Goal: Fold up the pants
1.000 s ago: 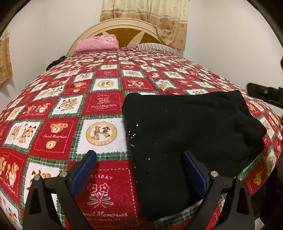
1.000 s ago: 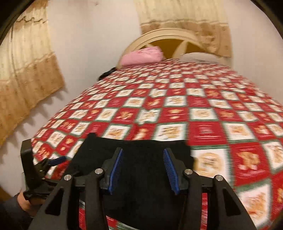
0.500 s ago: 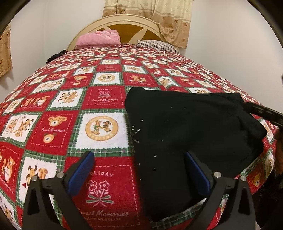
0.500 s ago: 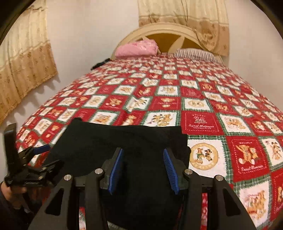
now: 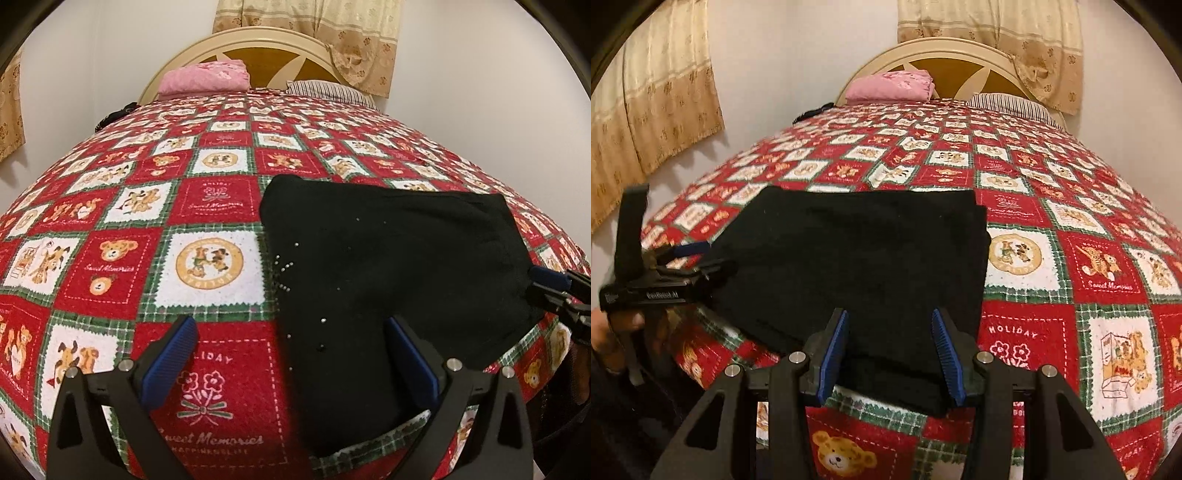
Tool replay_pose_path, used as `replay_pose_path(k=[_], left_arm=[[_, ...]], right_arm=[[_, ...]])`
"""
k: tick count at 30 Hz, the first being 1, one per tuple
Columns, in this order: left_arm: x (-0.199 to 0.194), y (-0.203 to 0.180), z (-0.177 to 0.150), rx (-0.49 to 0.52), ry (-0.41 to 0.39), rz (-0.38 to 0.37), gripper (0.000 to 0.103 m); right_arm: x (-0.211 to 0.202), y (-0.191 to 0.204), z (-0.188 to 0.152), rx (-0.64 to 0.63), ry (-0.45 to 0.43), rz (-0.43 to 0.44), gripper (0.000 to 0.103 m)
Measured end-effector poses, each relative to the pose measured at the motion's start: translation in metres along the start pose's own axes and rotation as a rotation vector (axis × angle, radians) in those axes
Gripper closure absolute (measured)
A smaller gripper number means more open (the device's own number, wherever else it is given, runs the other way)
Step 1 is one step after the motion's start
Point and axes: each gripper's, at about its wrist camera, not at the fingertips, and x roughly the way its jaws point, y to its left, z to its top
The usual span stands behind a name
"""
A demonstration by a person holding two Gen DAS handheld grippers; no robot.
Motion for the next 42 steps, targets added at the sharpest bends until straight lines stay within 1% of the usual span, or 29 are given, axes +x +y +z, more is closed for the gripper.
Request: replay_pose_path(k=[3, 4, 7, 10, 11, 12, 15, 17, 18, 20, 22, 24, 25, 26, 27, 30, 32, 34, 36, 40, 42], left_arm=[[-0.004, -0.001, 0.001, 0.004, -0.009, 0.008, 0.0], [-0.008, -0.002, 0.002, 0.006, -0.018, 0.018, 0.0], [-0.02, -0.007, 0.013, 0.036, -0.061, 0.014, 0.0], [-0.027, -0.016, 0.034, 0.073, -0.1, 0.003, 0.0], [-0.025, -0.02, 0.039, 0.088, -0.101, -0.005, 0.0], [-0.023, -0.026, 0.045, 0.107, -0.101, -0.007, 0.0], [-0.009, -0.055, 0.061, 0.186, -0.094, -0.025, 0.0], [0.004, -0.077, 0.068, 0.225, -0.066, -0.059, 0.0], [0.011, -0.089, 0.071, 0.235, -0.055, -0.088, 0.0], [0.023, -0.111, 0.077, 0.251, -0.041, -0.123, 0.0], [0.035, -0.129, 0.082, 0.266, -0.021, -0.153, 0.0], [0.048, -0.143, 0.086, 0.291, 0.0, -0.157, 0.0], [0.056, -0.151, 0.086, 0.307, 0.006, -0.141, 0.0], [0.061, -0.155, 0.087, 0.312, 0.01, -0.141, 0.0], [0.065, -0.157, 0.088, 0.31, 0.014, -0.146, 0.0], [0.071, -0.16, 0.091, 0.28, 0.011, -0.161, 0.0], [0.075, -0.163, 0.09, 0.285, 0.014, -0.156, 0.0], [0.078, -0.163, 0.088, 0.283, 0.02, -0.156, 0.0], [0.075, -0.161, 0.089, 0.269, 0.019, -0.161, 0.0], [0.054, -0.152, 0.093, 0.259, -0.002, -0.157, 0.0], [0.042, -0.144, 0.089, 0.274, -0.022, -0.137, 0.0]], right_arm=[[0.001, 0.006, -0.002, -0.059, 0.001, -0.031, 0.054], [-0.002, 0.005, -0.002, -0.056, -0.009, -0.029, 0.054], [-0.02, -0.005, -0.001, 0.03, -0.078, 0.016, 0.054], [-0.034, -0.023, -0.005, 0.135, -0.116, -0.009, 0.054], [-0.035, -0.027, -0.006, 0.158, -0.116, -0.008, 0.054], [-0.035, -0.034, -0.008, 0.202, -0.105, 0.013, 0.054], [-0.033, -0.042, -0.011, 0.27, -0.08, 0.07, 0.054], [-0.031, -0.042, -0.011, 0.284, -0.08, 0.096, 0.054], [-0.031, -0.042, -0.011, 0.292, -0.079, 0.109, 0.054], [-0.025, -0.044, -0.012, 0.313, -0.057, 0.128, 0.054], [-0.018, -0.048, -0.016, 0.345, -0.029, 0.124, 0.054], [-0.014, -0.049, -0.019, 0.35, -0.008, 0.133, 0.066], [-0.015, -0.046, -0.019, 0.328, -0.007, 0.119, 0.069], [-0.016, -0.044, -0.019, 0.315, -0.005, 0.11, 0.075], [-0.017, -0.042, -0.019, 0.302, 0.0, 0.102, 0.078], [-0.015, -0.042, -0.023, 0.293, 0.025, 0.084, 0.083], [-0.009, -0.045, -0.028, 0.297, 0.045, 0.071, 0.086], [-0.008, -0.05, -0.033, 0.312, 0.042, 0.085, 0.086], [-0.013, -0.051, -0.032, 0.308, 0.028, 0.1, 0.086], [-0.026, -0.051, -0.032, 0.315, -0.011, 0.09, 0.086], [-0.037, -0.053, -0.031, 0.309, -0.048, 0.039, 0.086]])
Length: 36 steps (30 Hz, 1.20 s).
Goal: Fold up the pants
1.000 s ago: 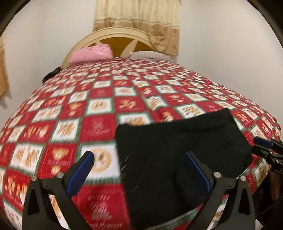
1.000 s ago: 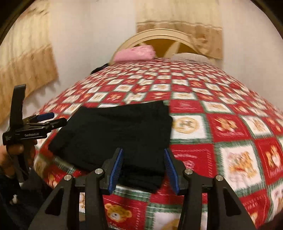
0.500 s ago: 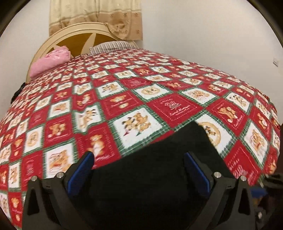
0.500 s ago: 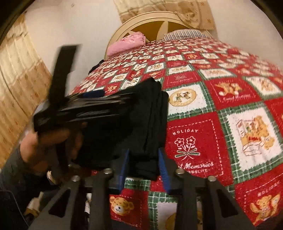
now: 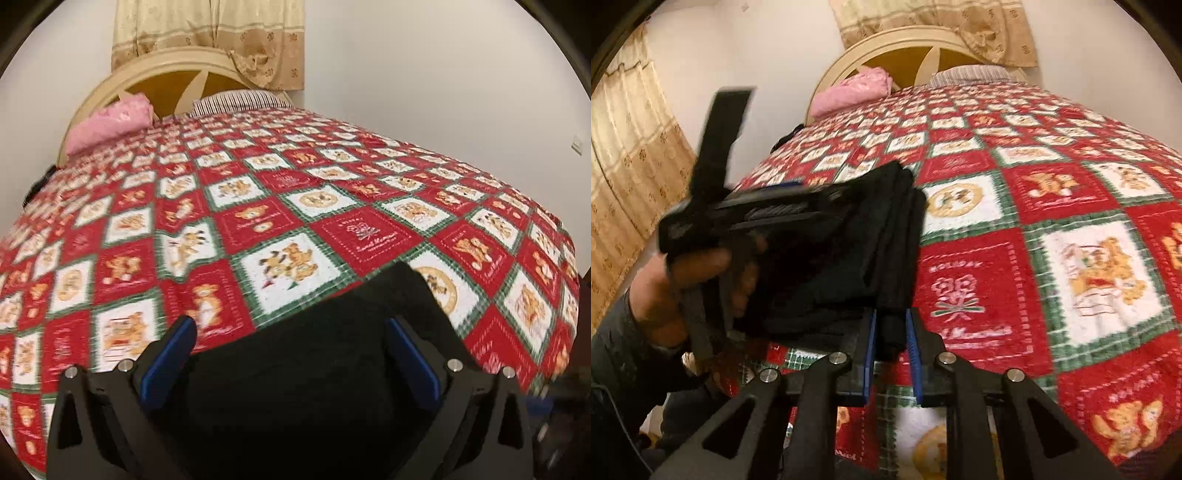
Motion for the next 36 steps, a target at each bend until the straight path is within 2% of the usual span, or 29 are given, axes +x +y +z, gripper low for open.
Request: replay_pose_path(k=[2, 5, 8, 12, 14, 18, 21, 23, 36], left_arm=[[-0.006, 0.007, -0.005, -0.005, -0.004, 0.017, 0.0], [-0.021, 0.023, -0.017, -0.03, -0.01, 0.031, 0.0], [-0.034, 0.041, -0.03, -0.049, -0.016, 0.073, 0.0], [-0.047, 0.068, -0.047, -0.093, -0.019, 0.132, 0.0], [-0.048, 0.081, -0.055, -0.124, -0.006, 0.148, 0.0], [-0.043, 0.096, -0.071, -0.153, 0.02, 0.169, 0.0], [-0.037, 0.103, -0.08, -0.174, 0.041, 0.172, 0.0], [-0.034, 0.106, -0.084, -0.182, 0.045, 0.167, 0.0], [-0.036, 0.112, -0.098, -0.199, 0.062, 0.151, 0.0]], right_arm=[[-0.011, 0.003, 0.005, -0.016, -0.053, -0.048, 0.086], [-0.023, 0.016, 0.018, -0.04, -0.122, -0.028, 0.083], [-0.015, 0.041, 0.035, -0.121, -0.134, 0.014, 0.049], [0.015, 0.077, 0.047, -0.232, -0.123, 0.034, 0.049], [0.031, 0.083, 0.052, -0.221, -0.096, 0.059, 0.049], [0.055, 0.081, 0.058, -0.187, -0.058, 0.062, 0.049], [0.066, 0.069, 0.057, -0.152, -0.024, 0.025, 0.049], [0.072, 0.057, 0.056, -0.124, -0.005, 0.031, 0.049], [0.074, 0.044, 0.051, -0.136, -0.03, 0.081, 0.049]])
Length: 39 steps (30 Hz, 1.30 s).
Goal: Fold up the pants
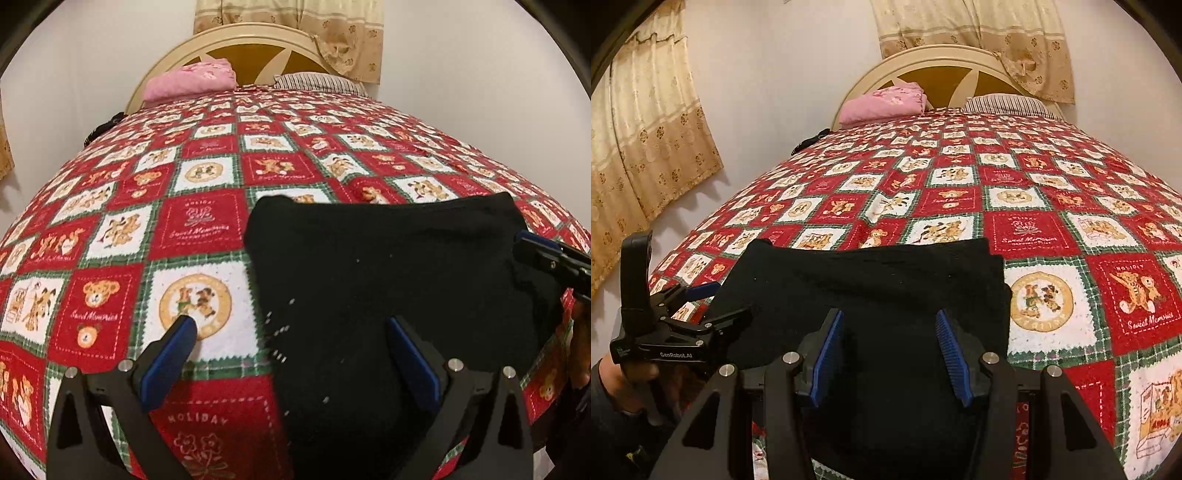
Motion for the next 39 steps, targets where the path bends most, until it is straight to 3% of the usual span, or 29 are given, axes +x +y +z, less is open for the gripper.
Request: replay_pose_path(k=[4, 9, 18, 28, 31, 33, 37, 39], left_arm=[[-0.015, 0.007, -0.004, -0.02, -0.037, 0.015, 0.0], [-0.023, 0.025, -0.005, -0.076, -0.068, 0.036, 0.0], [-0.003, 0.025, -0.005, -0.126, -0.009, -0.06, 0.0], [0.014, 0.011, 0.006, -0.071, 0.047, -0.153, 0.001], [0.011, 0.01, 0.005, -0.068, 0.039, -0.18, 0.017], [0.009, 0.011, 0.005, -0.071, 0.034, -0.213, 0.037], [0.008, 0.011, 0.004, -0.08, 0.03, -0.253, 0.049], [0.007, 0.013, 0.004, -0.087, 0.024, -0.26, 0.062]], right_arm=[[-0.017, 0.001, 0.001, 0.013, -0.038, 0.016, 0.049], [-0.039, -0.013, 0.0, 0.048, -0.097, -0.03, 0.045], [-0.011, -0.045, -0.007, 0.191, 0.03, 0.018, 0.044], [0.004, -0.055, -0.008, 0.236, 0.062, 0.036, 0.045], [0.001, -0.052, -0.006, 0.229, 0.06, 0.037, 0.056], [-0.002, -0.051, -0.007, 0.232, 0.052, 0.063, 0.065], [-0.007, -0.047, -0.007, 0.229, 0.033, 0.075, 0.071], [-0.011, -0.042, -0.006, 0.211, 0.02, 0.071, 0.074]])
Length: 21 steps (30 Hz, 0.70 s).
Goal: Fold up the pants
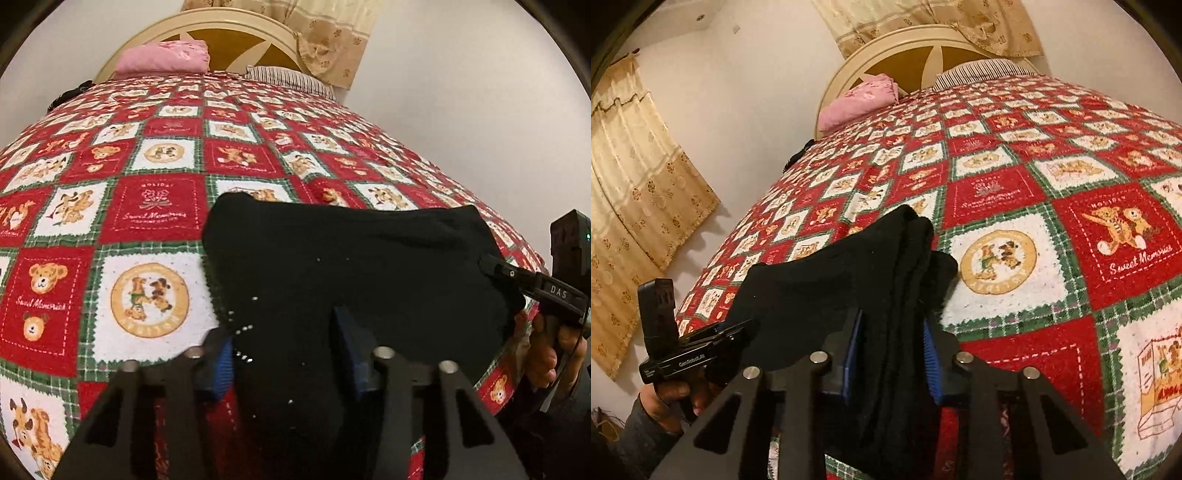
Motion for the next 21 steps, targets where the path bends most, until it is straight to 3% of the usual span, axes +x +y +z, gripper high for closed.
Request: replay_pose_path(k=[3, 12, 15, 21], left_arm=[[-0.006, 0.005, 0.001, -0.031, -0.016, -0.031, 0.076], [-0.038, 0.024, 0.0, -0.092, -0.08, -0.072, 0.08], [-0.058, 0.043, 0.001, -0.116, -0.12, -0.039, 0.08], [-0.106, 0.094, 0.001, -0.164, -0.197, 0.102, 0.08]], right_arm=[[-0.009, 0.013, 0.002, -0.043, -0.022, -0.009, 0.075], [-0.003, 0.06, 0.028, -0.167, 0.0, 0.038, 0.076], [0.019, 0.08, 0.038, -0.199, 0.027, 0.076, 0.076], [0.087, 0.147, 0.06, -0.277, 0.081, 0.199, 0.076]])
